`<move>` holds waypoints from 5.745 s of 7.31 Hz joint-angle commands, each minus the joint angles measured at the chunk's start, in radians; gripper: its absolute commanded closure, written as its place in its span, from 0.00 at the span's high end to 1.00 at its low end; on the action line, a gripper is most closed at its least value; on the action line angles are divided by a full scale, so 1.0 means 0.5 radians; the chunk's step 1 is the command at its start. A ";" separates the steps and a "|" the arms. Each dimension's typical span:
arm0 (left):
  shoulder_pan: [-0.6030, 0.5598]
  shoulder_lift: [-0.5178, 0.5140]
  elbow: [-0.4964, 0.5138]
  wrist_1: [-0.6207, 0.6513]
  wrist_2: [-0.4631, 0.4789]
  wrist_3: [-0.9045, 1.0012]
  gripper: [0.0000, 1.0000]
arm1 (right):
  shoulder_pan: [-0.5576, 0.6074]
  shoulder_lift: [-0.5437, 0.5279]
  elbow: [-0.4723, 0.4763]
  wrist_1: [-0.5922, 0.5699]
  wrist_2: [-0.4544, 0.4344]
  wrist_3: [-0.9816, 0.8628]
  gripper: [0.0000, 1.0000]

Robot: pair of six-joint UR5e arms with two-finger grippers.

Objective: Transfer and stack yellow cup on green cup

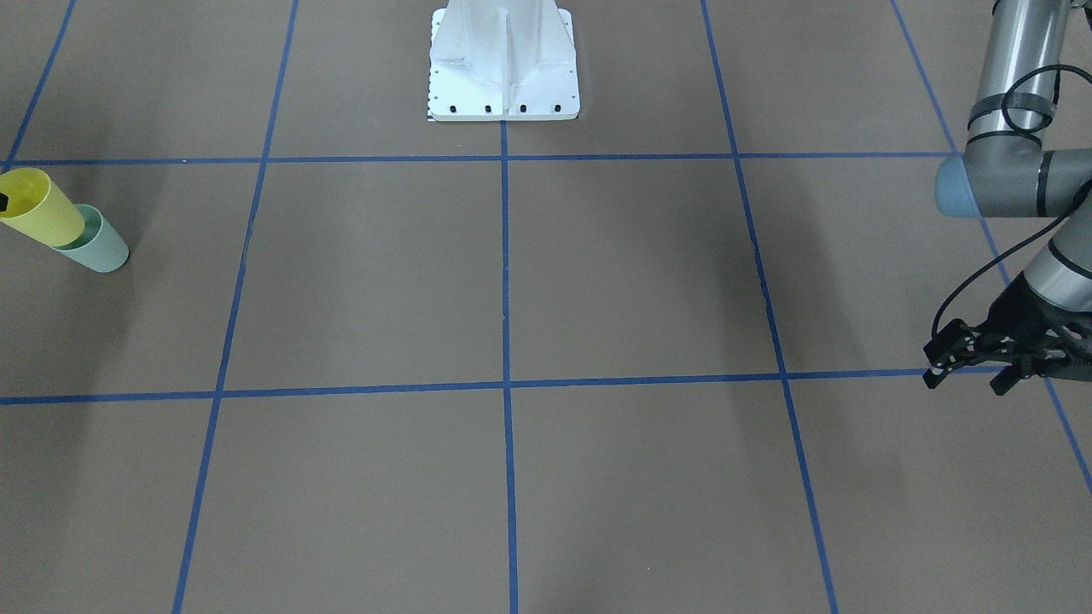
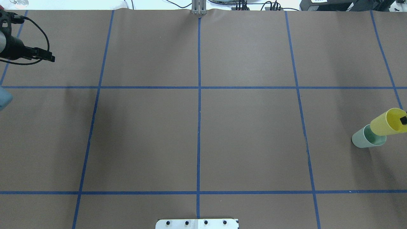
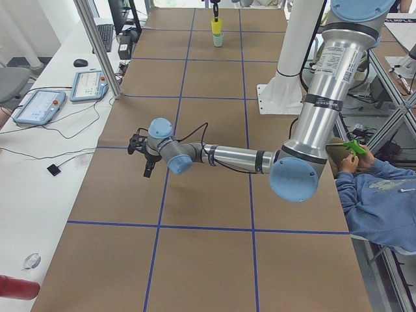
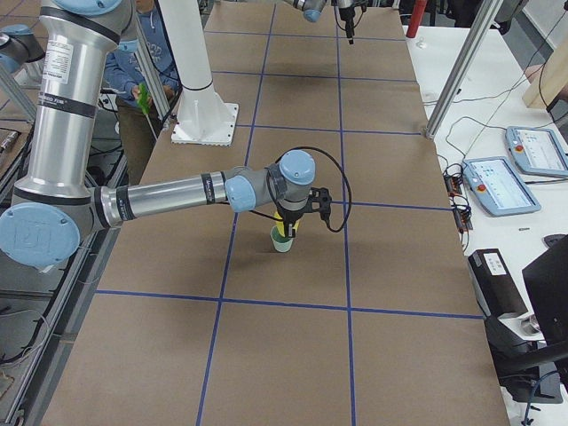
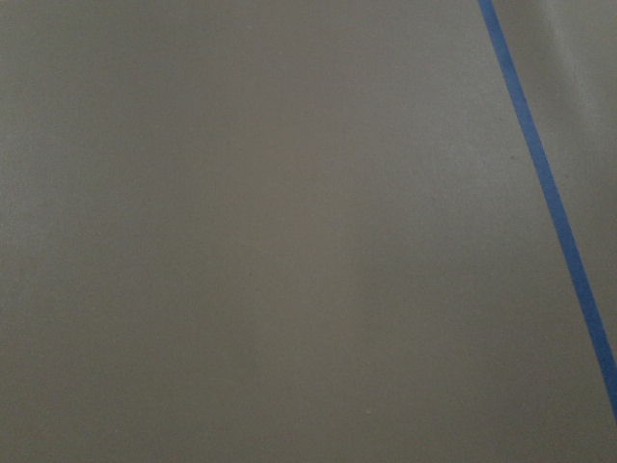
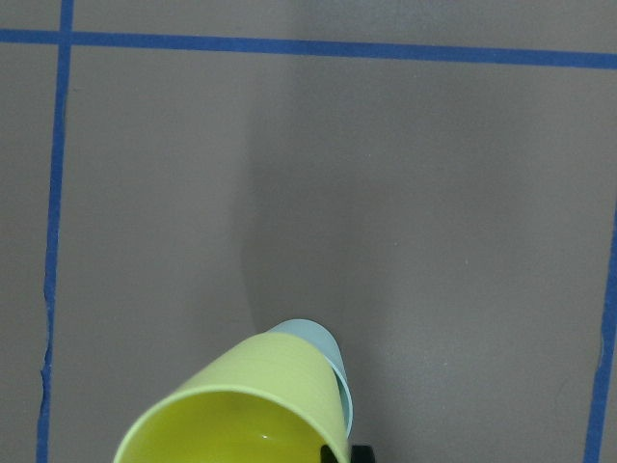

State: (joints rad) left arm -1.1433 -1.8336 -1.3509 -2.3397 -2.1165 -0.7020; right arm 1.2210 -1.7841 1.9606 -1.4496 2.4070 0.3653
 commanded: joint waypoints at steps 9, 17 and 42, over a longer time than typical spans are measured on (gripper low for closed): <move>-0.042 0.004 -0.065 0.013 -0.016 -0.001 1.00 | -0.077 0.006 -0.071 0.003 0.000 -0.003 0.52; -0.621 0.432 -0.518 0.867 -0.355 0.962 1.00 | 0.165 0.223 -0.138 0.031 -0.175 0.021 1.00; -0.732 0.884 -1.007 1.504 -0.406 1.085 1.00 | 0.439 0.172 -0.233 -0.261 -0.212 0.000 1.00</move>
State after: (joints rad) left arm -1.5095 -1.3916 -1.8521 -1.5859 -2.3182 -0.1595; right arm 1.4408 -1.7022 1.8528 -1.5813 2.2969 0.3638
